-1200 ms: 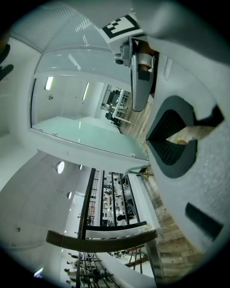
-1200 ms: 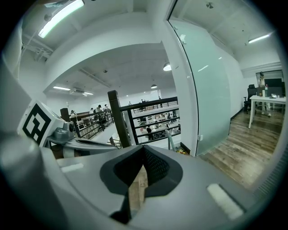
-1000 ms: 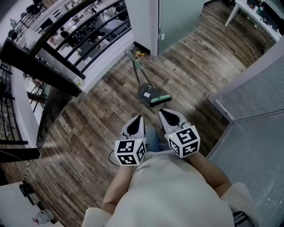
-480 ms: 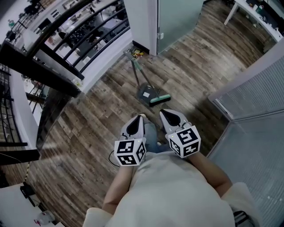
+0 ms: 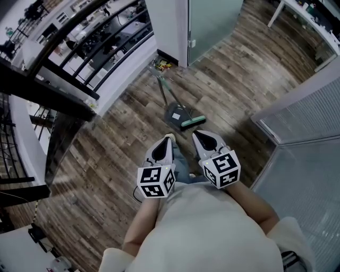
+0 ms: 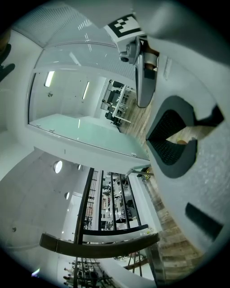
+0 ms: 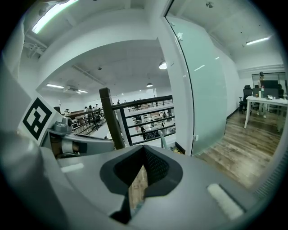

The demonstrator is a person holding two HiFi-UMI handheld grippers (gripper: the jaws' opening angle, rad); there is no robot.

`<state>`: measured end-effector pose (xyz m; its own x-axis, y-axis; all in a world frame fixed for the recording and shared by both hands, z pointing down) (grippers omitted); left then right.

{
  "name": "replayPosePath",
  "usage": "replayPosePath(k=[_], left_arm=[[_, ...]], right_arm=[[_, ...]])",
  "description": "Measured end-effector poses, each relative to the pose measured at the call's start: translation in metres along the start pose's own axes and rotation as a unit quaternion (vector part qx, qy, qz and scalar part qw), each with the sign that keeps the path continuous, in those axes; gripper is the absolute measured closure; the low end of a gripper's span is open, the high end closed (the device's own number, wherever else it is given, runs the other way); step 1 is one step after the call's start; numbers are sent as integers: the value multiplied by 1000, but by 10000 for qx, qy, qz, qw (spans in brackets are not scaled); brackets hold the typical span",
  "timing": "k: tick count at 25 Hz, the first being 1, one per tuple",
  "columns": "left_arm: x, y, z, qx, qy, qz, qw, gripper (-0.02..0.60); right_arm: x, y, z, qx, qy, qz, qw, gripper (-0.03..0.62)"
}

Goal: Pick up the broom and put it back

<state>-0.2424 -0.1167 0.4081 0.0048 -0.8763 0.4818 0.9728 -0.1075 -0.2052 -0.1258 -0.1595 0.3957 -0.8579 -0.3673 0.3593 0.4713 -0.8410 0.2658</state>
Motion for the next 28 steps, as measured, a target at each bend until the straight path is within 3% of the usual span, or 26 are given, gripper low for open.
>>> replayPosePath(k=[28], left_arm=[[148,-85,-85,-1,-327,225,9992,577]], right_arm=[[150,87,-61,-56,-260,157,9995,588]])
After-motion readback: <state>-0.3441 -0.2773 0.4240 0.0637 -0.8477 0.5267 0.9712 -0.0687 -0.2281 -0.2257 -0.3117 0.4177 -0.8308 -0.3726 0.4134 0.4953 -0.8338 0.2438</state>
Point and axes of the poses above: the fingertips, and each gripper's own axes: x forward along the fingers, y to its right, z out of its underside, the point moved 4 cm from there along -x, backward along the fingers, and after that the axes turned 12 degrees about -z, right-handed, at the moved point
